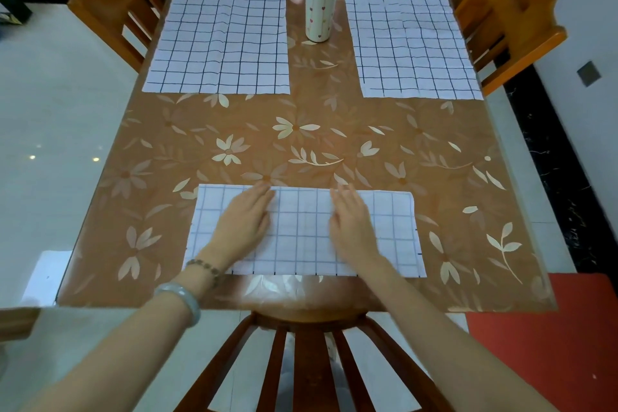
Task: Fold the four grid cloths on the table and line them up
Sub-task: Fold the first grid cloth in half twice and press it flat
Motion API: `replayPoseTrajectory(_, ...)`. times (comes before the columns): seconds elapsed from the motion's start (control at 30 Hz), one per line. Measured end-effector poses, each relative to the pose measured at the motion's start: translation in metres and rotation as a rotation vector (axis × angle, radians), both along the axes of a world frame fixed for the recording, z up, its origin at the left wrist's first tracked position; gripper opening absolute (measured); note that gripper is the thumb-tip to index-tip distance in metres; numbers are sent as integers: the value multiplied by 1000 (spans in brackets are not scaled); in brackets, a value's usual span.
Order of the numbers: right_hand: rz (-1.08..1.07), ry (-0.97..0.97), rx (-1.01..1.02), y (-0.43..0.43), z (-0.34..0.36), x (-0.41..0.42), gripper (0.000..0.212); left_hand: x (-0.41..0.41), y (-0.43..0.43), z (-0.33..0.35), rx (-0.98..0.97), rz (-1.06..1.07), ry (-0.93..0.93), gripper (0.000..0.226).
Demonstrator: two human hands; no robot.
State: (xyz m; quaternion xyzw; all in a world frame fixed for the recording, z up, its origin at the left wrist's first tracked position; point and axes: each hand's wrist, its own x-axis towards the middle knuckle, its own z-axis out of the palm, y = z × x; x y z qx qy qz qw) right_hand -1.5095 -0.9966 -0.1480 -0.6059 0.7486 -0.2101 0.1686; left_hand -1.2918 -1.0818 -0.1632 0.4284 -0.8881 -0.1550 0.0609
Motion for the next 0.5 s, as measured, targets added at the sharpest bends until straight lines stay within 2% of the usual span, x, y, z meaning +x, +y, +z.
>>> replayPoseTrajectory(0.1,167,101,126,-29,-23,35,63,-35,-1,-30,-26,-67,-112,55)
replayPoseTrajectory(0.17,207,175,215,-40,-40,44,61,-43,2,-42,4,-21,-174,57)
replayPoseTrajectory(0.3,227,280,284,-38,-61,32,56,-48,8,-53,33,59,-197,64)
replayPoseTrajectory(0.5,122,317,257,-11,-66,-40,74,-19,-2,-59,37,261,-213,69)
